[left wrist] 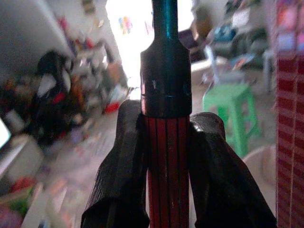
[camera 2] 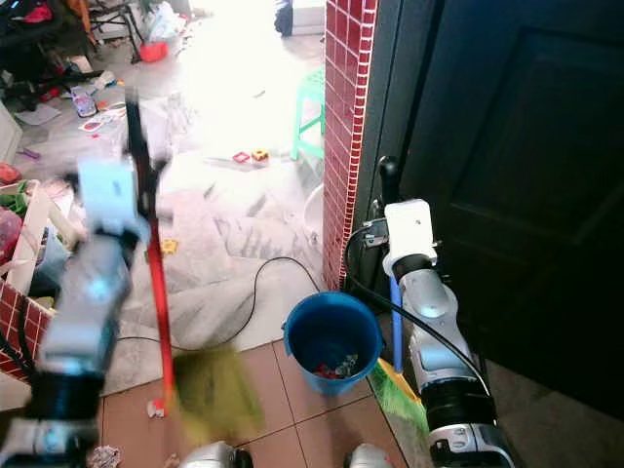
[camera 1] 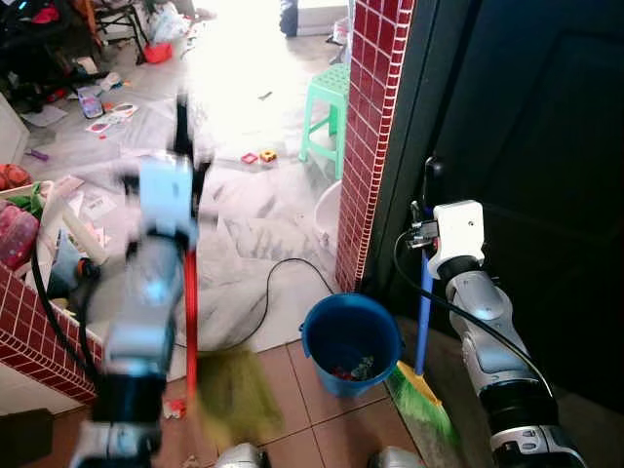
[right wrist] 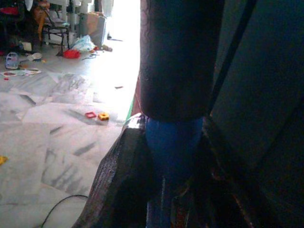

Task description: Sweep floor

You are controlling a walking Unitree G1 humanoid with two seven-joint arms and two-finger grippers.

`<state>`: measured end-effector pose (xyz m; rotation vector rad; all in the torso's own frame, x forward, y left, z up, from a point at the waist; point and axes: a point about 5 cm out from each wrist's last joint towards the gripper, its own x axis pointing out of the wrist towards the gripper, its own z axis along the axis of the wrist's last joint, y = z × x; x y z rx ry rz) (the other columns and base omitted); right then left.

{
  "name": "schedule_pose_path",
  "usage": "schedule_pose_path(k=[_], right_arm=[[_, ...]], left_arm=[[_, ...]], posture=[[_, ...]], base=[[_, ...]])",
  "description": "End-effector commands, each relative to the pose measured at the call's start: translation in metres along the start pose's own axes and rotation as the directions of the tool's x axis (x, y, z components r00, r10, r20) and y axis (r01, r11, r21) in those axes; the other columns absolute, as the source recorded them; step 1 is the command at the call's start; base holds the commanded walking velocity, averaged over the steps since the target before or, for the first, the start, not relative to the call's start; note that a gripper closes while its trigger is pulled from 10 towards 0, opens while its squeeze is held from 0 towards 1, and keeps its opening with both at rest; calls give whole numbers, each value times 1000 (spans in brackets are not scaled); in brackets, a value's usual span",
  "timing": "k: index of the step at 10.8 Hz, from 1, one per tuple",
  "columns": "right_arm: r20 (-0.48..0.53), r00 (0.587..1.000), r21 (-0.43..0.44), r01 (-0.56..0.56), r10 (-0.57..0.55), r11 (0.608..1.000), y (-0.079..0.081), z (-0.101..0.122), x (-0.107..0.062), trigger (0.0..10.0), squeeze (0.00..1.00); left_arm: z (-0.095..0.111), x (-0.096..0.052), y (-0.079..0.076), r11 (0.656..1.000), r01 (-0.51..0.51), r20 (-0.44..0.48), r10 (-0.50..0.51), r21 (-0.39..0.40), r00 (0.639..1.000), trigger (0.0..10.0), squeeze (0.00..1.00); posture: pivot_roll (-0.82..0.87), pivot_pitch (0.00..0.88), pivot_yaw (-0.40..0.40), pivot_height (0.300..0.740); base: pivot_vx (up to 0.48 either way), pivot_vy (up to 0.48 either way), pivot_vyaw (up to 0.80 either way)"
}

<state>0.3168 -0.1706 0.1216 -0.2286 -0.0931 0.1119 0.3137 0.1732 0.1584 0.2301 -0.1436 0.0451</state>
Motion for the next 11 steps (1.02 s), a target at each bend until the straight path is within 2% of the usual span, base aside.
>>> schedule_pose_path(k=[1, 2, 4, 6, 7, 9, 11], right_arm=[[17, 1000, 7, -13, 13, 1000, 1, 3, 1, 10000, 0], [19, 1000, 16, -25, 25, 1000, 3, 4, 0, 10000, 0], [24, 999, 21, -37, 36, 999, 4, 5, 1, 10000, 0], [26, 999, 20, -29, 28, 999, 1, 6, 1, 10000, 0], [19, 1000, 27, -21, 20, 999, 1, 4, 0, 10000, 0], [11, 999, 37, -33, 32, 999, 5, 0, -4, 10000, 0], [6, 1000, 36, -25, 25, 999, 3, -1, -4, 10000, 0]], left_arm=[[7, 2, 6, 999, -43, 28, 42, 25, 999, 10000, 0], [-5, -6, 0, 998, -66, -32, 66, 4, 997, 10000, 0], [-16, -15, -13, 996, -72, -103, 66, -56, 993, 10000, 0], [-14, -21, -20, 995, -56, -101, 48, -78, 994, 10000, 0], [-22, -26, -26, 995, -31, -126, 20, -92, 992, 10000, 0], [-33, -30, -24, 994, -47, -163, 31, -100, 986, 10000, 0], [-36, -34, -26, 994, -42, -169, 24, -104, 985, 10000, 0]], posture=[[-68, 0, 49, 740], [-68, 0, 50, 740], [-54, 0, 58, 740], [-53, 0, 65, 740], [-55, 0, 65, 740], [-61, 0, 68, 740], [-62, 0, 66, 740]], base=[[0, 0, 0], [0, 0, 0], [0, 0, 0], [0, 0, 0], [0, 0, 0], [-126, 0, 0], [-279, 0, 0]])
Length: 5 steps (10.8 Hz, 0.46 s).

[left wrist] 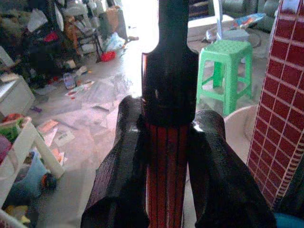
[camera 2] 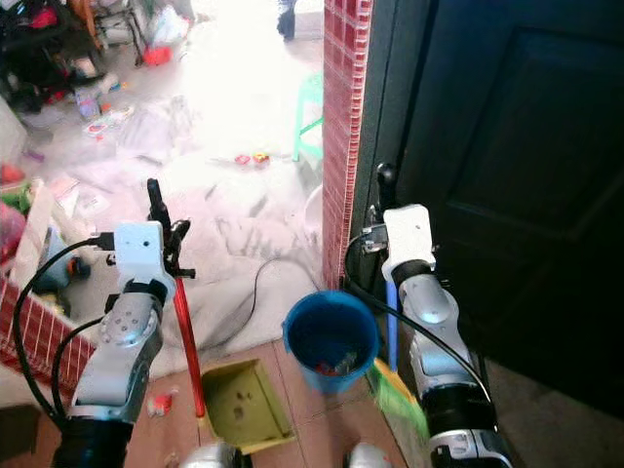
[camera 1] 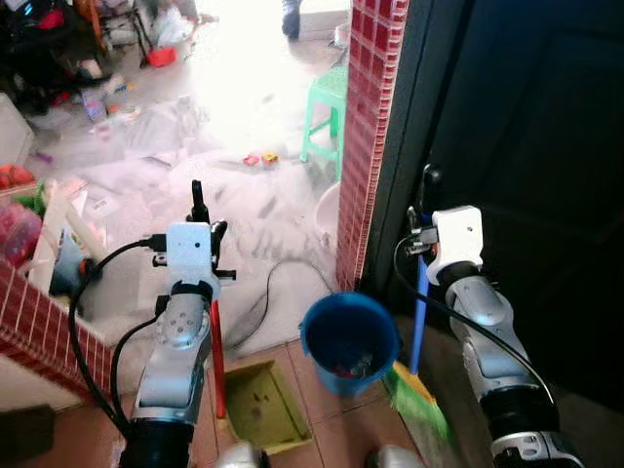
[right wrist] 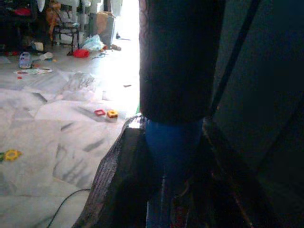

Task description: Sweep floor

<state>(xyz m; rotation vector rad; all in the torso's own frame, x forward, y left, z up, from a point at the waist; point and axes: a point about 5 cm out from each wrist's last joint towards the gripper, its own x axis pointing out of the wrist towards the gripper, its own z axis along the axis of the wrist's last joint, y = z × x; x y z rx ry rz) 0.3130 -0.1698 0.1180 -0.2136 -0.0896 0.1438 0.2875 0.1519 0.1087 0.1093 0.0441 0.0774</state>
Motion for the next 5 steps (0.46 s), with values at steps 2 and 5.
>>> schedule_pose_path(k=[2, 5], right_arm=[[7, 1000, 20, 2, -3, 1000, 2, 2, 2, 10000, 0], [11, 1000, 17, 5, -5, 1000, 0, 3, 4, 10000, 0]], left_arm=[[4, 1, 3, 1000, -17, 28, 17, 9, 999, 10000, 0], [5, 5, 4, 1000, -21, 34, 21, 5, 999, 10000, 0]], posture=[[-64, 0, 67, 740], [-71, 0, 67, 740]], base=[[-294, 0, 0], [-298, 0, 0]])
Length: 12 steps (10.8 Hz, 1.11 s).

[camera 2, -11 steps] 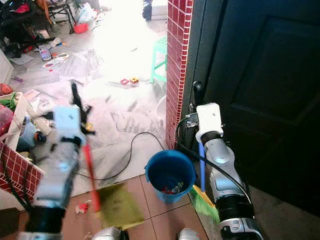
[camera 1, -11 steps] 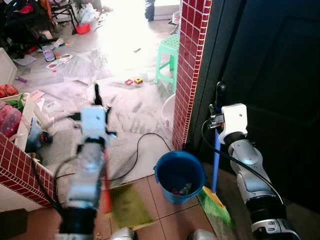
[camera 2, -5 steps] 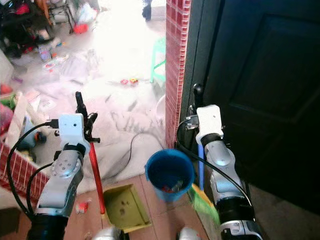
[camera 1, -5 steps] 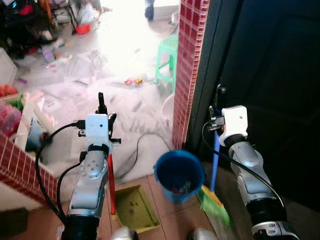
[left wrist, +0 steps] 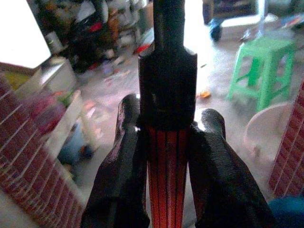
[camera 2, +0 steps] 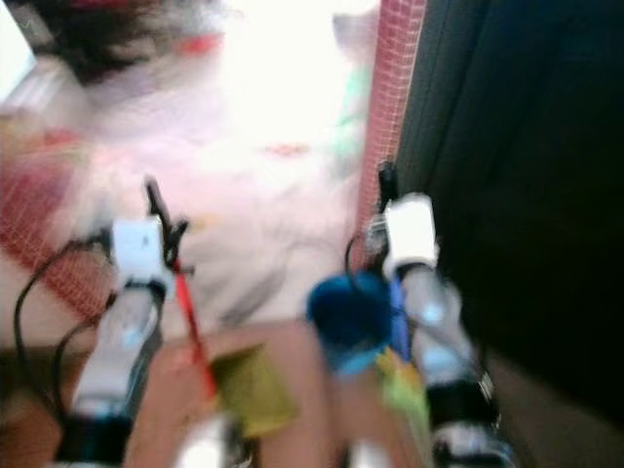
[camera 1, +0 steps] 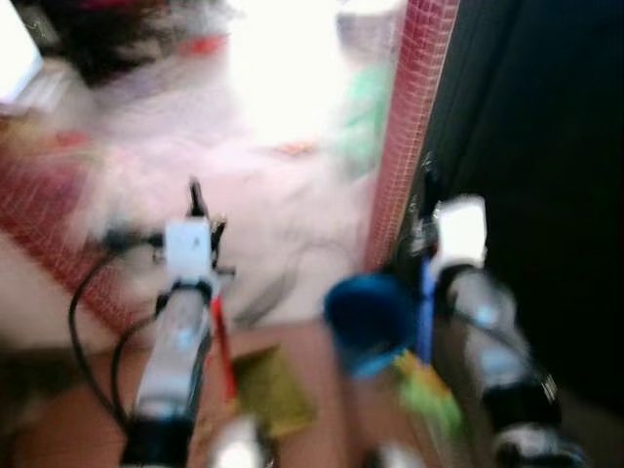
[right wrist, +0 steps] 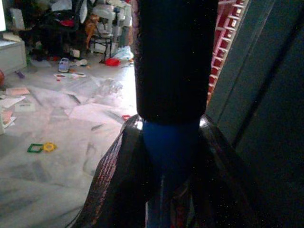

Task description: Sweep floor

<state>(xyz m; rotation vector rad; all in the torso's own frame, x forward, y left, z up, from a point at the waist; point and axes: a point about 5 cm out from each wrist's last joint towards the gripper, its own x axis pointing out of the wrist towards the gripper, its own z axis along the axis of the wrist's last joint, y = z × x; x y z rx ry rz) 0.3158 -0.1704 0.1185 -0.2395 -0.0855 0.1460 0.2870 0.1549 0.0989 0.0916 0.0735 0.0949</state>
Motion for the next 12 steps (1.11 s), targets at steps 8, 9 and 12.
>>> schedule_pose_path(k=[8, 9, 12], right_arm=[[40, 999, 36, 18, -19, 999, 0, 6, 4, 10000, 0], [42, 999, 36, 17, -19, 999, 0, 6, 5, 10000, 0], [36, 999, 37, 3, -4, 999, 3, 5, 5, 10000, 0]], left_arm=[[22, 10, 1, 1000, -19, 94, 18, 10, 995, 10000, 0], [23, 12, 1, 1000, -20, 98, 19, 9, 995, 10000, 0], [23, 12, 3, 999, -30, 98, 28, 14, 995, 10000, 0]], posture=[[-75, 0, 62, 740], [-76, 0, 62, 740], [-75, 0, 61, 740]], base=[[-284, 0, 0], [-259, 0, 0], [-260, 0, 0]])
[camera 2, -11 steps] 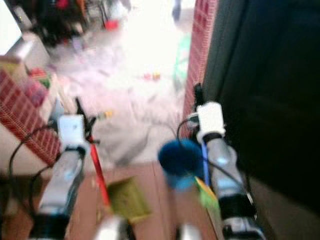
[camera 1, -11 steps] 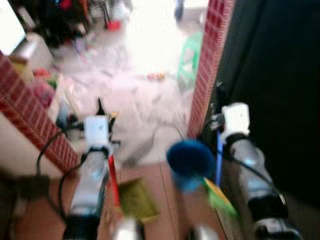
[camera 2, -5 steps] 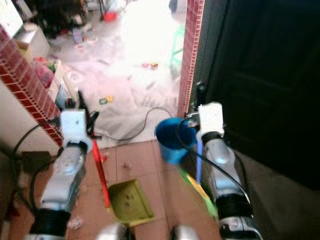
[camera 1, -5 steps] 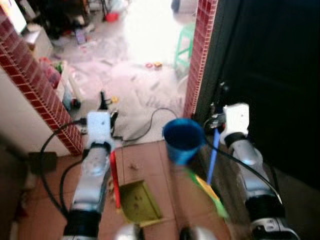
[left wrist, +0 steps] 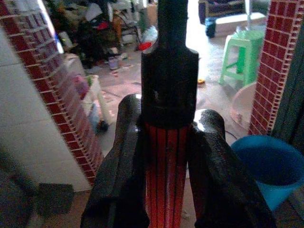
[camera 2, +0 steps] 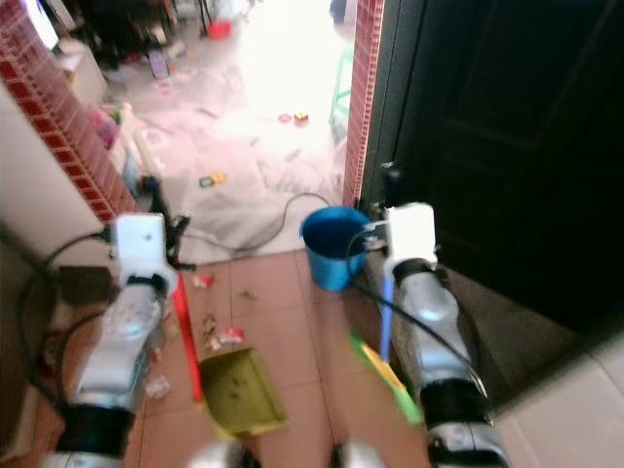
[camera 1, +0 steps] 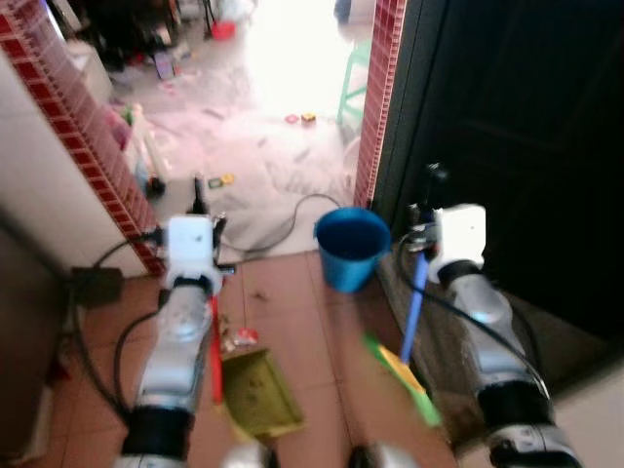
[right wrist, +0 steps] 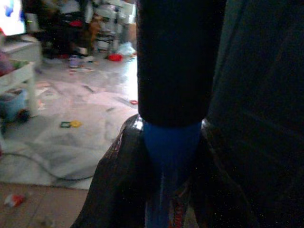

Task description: Sweep floor

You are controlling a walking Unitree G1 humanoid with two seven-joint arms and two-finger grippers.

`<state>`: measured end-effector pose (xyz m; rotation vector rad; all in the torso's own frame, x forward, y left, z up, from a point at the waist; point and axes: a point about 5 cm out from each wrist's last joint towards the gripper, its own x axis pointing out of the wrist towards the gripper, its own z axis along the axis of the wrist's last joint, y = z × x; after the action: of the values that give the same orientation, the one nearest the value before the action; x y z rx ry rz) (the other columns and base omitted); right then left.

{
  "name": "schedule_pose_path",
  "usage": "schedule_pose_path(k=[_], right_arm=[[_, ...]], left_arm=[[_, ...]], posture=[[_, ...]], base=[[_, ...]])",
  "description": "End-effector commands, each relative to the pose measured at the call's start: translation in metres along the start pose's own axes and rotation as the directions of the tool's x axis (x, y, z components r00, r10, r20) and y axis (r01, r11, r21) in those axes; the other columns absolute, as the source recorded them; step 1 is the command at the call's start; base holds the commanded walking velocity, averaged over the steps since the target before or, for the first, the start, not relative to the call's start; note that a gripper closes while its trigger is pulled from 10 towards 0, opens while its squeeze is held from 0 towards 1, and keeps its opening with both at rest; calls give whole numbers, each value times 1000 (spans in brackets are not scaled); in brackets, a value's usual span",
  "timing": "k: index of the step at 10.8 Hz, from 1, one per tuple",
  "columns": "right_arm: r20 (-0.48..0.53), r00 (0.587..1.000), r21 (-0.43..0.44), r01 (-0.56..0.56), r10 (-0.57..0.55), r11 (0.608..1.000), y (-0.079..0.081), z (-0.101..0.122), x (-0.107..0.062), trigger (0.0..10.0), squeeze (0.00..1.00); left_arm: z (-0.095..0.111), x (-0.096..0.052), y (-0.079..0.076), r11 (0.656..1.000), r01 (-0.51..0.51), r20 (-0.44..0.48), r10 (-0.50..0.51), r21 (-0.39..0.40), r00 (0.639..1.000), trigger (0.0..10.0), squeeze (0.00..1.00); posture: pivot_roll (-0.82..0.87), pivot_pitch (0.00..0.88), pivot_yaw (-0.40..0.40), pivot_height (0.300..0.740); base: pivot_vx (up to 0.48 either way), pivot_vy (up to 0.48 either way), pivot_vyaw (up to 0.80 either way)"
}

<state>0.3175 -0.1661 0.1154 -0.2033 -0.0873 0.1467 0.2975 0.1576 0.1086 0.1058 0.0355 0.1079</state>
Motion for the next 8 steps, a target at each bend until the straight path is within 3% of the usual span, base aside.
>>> schedule_pose_path(k=[1, 4, 5, 8], right_arm=[[36, 999, -8, -5, 6, 1000, 0, 8, 3, 10000, 0], [50, 999, -6, -5, 5, 1000, 0, 11, 5, 10000, 0], [47, 999, -5, -8, 8, 1000, 0, 10, 4, 10000, 0], [62, 998, -18, -16, 17, 1000, 3, 12, 5, 10000, 0]], left_arm=[[13, 2, 0, 1000, -14, 62, 13, 3, 998, 10000, 0], [19, 4, 0, 999, 10, 81, -7, -41, 997, 10000, 0], [18, 3, 1, 998, 9, 75, -5, -57, 997, 10000, 0], [33, 3, -2, 999, 25, 163, -30, 31, 986, 10000, 0]], posture=[[-73, 0, 60, 740], [-66, 0, 59, 740], [-65, 0, 59, 740], [-63, 0, 61, 740]], base=[[-247, 0, 0], [0, 0, 0], [0, 480, 0], [0, 480, 0]])
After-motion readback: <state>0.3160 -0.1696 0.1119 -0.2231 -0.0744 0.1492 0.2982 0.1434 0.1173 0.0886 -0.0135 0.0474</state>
